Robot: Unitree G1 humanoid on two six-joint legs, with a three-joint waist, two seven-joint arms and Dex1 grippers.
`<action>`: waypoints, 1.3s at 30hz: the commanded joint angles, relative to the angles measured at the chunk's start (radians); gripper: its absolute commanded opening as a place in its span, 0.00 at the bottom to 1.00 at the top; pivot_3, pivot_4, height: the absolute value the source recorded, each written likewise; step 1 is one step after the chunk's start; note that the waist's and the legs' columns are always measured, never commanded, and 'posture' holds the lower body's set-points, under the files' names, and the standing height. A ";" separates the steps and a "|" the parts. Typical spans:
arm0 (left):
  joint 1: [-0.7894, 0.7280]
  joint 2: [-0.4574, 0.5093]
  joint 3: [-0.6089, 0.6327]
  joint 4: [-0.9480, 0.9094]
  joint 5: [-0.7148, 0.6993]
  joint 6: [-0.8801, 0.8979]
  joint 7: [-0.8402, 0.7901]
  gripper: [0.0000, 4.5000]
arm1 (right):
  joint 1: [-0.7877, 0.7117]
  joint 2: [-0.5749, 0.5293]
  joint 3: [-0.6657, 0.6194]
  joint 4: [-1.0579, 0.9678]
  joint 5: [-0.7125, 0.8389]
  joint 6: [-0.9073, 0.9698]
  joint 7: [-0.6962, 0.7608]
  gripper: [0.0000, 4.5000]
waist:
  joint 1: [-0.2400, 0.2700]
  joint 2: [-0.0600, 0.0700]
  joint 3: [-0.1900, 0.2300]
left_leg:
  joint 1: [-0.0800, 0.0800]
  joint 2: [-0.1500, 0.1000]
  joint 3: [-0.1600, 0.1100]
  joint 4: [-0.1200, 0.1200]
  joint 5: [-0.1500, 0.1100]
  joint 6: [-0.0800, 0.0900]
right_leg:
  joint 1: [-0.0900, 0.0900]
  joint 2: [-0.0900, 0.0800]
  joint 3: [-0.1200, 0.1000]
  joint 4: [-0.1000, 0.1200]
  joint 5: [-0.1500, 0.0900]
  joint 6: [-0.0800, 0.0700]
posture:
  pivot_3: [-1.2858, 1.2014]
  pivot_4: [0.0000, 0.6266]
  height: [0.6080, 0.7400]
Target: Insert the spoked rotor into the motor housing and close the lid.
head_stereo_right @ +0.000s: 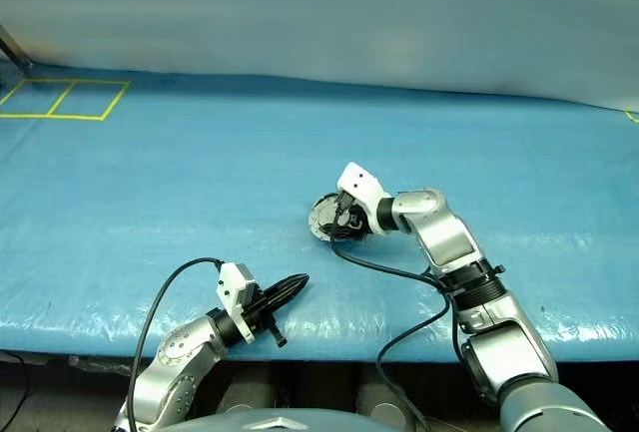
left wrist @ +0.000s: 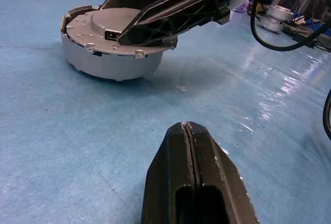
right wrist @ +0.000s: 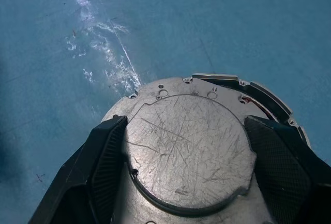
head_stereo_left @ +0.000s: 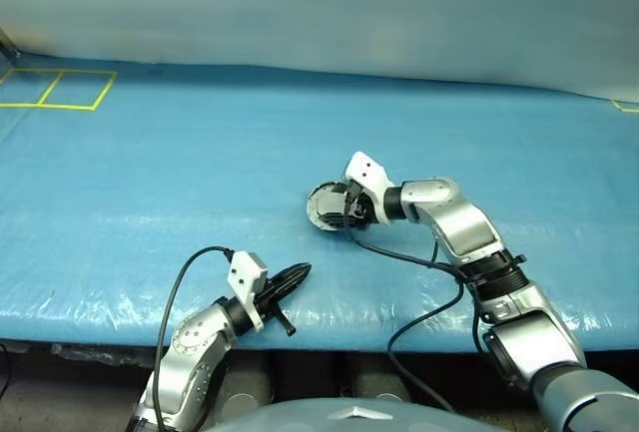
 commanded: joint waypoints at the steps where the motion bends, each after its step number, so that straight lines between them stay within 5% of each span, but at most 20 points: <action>1: -0.005 -0.009 -0.004 -0.017 -0.008 -0.009 -0.005 0.00 | 0.053 0.022 0.010 -0.041 0.048 0.100 -0.009 0.73 | 0.000 0.000 0.000 | 0.000 0.000 0.000 0.000 0.000 0.000 | 0.000 0.000 0.000 0.000 0.000 0.000 | 0.52 0.24 1.00; 19: 0.000 -0.011 -0.008 -0.017 -0.004 -0.014 -0.009 0.00 | 0.266 0.081 0.049 -0.357 0.203 0.303 -0.113 0.73 | -0.003 0.000 -0.001 | 0.001 0.000 -0.001 0.000 0.000 0.000 | 0.001 0.000 0.000 0.000 0.000 0.000 | 0.52 0.24 1.00; 39: 0.165 0.064 0.084 -0.113 0.054 -0.160 0.048 0.00 | 0.299 -0.036 0.140 -0.466 0.055 -0.039 -0.186 0.73 | -0.004 0.000 0.000 | 0.000 0.000 0.000 0.000 0.000 0.000 | -0.001 -0.001 0.000 -0.001 -0.001 0.000 | 0.52 0.24 1.00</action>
